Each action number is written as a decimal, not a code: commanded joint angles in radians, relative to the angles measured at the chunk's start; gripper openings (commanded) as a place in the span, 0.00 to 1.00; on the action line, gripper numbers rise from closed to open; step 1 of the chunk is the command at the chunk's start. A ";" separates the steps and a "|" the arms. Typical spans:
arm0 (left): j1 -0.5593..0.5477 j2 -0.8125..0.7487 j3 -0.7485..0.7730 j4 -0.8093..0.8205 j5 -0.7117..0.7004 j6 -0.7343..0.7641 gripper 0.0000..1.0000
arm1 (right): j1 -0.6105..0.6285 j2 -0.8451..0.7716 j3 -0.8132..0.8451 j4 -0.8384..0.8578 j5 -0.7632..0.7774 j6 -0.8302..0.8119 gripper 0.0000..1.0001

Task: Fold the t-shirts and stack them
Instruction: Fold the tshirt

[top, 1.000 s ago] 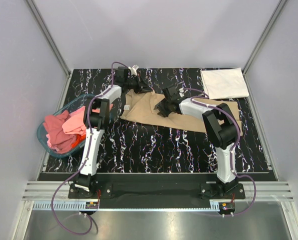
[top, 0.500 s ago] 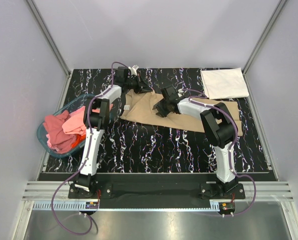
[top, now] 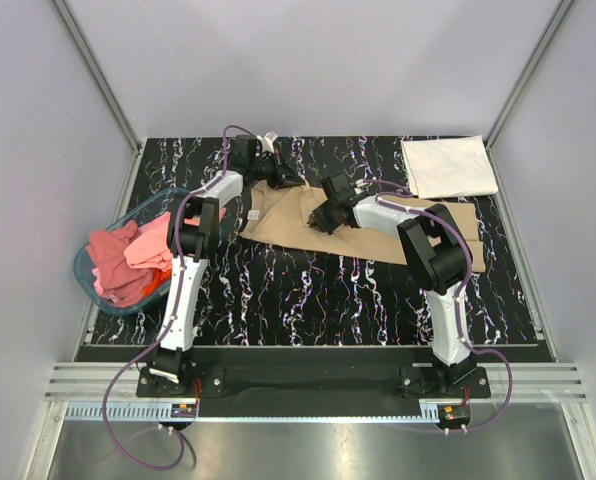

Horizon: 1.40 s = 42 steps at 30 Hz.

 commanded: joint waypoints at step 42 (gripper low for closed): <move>0.065 -0.338 -0.250 -0.586 -0.318 0.127 0.00 | -0.047 -0.183 -0.136 0.066 -0.079 -0.410 0.00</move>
